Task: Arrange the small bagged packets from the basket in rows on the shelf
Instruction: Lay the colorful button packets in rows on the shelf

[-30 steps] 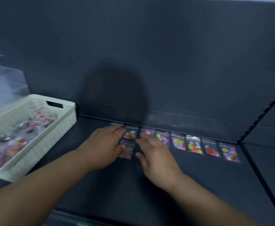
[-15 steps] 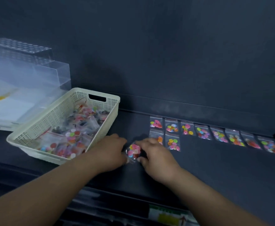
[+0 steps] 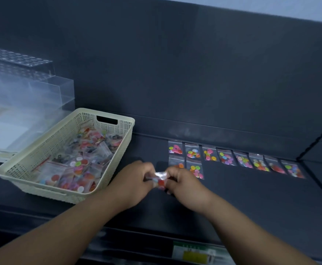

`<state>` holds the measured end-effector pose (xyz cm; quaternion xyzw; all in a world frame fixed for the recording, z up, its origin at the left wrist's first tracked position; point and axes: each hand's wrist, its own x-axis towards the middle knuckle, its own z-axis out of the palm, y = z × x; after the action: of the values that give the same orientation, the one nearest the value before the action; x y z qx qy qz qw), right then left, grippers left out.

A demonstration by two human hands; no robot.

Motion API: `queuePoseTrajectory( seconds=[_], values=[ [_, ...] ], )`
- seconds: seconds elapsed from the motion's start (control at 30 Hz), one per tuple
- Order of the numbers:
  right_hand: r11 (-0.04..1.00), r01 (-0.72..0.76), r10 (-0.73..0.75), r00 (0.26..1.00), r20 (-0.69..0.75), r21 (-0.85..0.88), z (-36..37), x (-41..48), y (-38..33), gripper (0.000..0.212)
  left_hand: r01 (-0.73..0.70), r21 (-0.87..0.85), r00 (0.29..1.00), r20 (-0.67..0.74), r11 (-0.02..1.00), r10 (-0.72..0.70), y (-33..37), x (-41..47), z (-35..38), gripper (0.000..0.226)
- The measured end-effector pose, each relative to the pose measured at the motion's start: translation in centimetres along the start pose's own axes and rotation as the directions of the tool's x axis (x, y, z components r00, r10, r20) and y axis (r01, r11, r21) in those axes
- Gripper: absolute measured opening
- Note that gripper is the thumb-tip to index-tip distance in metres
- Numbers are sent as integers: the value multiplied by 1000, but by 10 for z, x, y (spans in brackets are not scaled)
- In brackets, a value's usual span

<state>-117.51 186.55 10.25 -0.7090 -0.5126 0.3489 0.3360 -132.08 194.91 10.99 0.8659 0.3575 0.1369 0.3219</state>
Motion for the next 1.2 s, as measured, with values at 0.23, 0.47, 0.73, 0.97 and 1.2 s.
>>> queuePoseTrajectory(
  seconds=[0.23,0.47,0.73,0.97,1.2],
  values=[
    [843,-180,133,983,128,506,-48,-17,3,22,298,-540,954,136,787,-268,47,25,8,5],
    [668,-238,271,960,68,705,-75,-29,25,14,437,-674,896,385,596,-221,86,33,38,18],
    [558,-258,358,932,51,789,-105,-40,58,14,486,-544,861,430,684,-271,116,49,72,35],
    [848,-235,368,906,-210,475,-111,-29,79,10,251,-145,968,55,957,-246,109,50,99,18],
    [812,-194,-63,909,-413,-550,-105,-42,84,27,-214,354,974,6,910,227,69,52,79,22]
  ],
)
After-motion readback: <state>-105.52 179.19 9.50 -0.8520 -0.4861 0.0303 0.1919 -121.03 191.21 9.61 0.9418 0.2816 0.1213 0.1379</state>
